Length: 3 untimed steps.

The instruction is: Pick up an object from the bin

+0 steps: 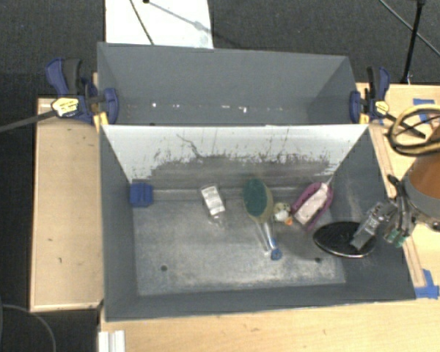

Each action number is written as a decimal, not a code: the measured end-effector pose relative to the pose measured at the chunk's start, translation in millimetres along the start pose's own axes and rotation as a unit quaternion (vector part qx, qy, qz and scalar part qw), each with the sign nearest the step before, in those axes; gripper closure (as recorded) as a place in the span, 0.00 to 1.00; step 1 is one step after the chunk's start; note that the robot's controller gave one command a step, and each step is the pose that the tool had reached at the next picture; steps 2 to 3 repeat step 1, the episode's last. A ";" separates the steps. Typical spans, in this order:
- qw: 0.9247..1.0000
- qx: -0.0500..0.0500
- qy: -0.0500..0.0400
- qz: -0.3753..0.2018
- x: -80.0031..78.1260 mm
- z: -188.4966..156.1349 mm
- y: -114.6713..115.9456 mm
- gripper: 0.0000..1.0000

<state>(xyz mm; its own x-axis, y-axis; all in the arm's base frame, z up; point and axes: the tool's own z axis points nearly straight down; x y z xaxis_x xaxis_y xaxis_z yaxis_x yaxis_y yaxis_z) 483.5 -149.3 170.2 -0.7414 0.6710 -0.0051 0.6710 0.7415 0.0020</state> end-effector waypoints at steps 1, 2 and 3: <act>1.000 -0.001 0.000 0.008 10.6 -52.0 7.3 1.00; 1.000 -0.001 0.000 0.008 10.6 -52.0 7.3 1.00; 1.000 -0.001 0.000 0.008 10.6 -52.0 7.3 1.00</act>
Offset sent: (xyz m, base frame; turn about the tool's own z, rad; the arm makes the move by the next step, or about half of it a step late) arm -0.0044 0.0124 0.0489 0.0194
